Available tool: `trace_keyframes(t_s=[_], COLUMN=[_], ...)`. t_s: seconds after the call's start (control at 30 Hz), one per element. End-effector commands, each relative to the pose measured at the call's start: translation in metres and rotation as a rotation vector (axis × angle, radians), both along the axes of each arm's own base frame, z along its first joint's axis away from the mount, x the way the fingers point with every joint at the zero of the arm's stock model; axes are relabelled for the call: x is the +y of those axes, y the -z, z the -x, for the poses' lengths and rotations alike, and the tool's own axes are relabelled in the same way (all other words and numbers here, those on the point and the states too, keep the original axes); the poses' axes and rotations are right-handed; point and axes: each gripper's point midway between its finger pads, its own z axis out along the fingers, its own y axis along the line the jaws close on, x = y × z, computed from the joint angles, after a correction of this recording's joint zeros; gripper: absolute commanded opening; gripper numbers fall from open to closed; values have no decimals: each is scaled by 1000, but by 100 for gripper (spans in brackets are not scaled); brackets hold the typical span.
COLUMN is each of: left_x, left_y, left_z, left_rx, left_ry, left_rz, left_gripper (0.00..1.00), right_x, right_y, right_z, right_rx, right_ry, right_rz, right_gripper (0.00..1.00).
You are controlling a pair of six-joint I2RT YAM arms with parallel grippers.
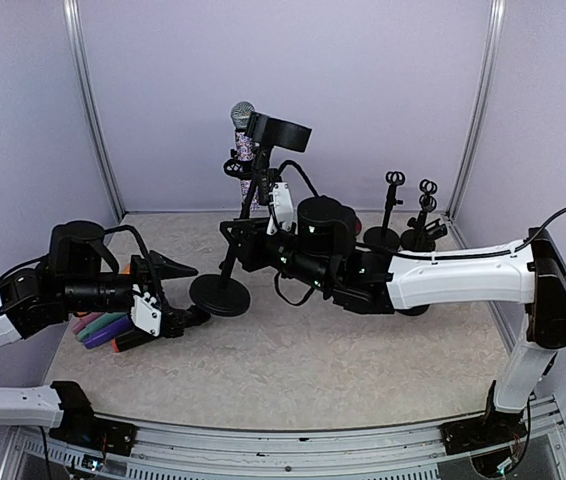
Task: Remove the microphone from the stand
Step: Pass from the right arm to the left
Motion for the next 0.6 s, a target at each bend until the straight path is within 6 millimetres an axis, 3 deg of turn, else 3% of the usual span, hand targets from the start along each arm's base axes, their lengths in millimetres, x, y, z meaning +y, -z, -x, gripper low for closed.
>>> trace_keyframes(t_s=[0.0, 0.17, 0.57], left_x=[-3, 0, -9], left_y=[4, 26, 20], left_z=[-2, 0, -23], left_rx=[-112, -135, -237], left_ry=[23, 39, -49], left_rz=[-73, -151, -123], left_gripper=[74, 70, 36], right_x=[-1, -4, -1], right_y=[-63, -71, -77], right_z=[11, 15, 25], right_rx=[-20, -16, 25], right_ry=[-42, -55, -119], right_rz=[-167, -185, -207], right_gripper=[0, 0, 0])
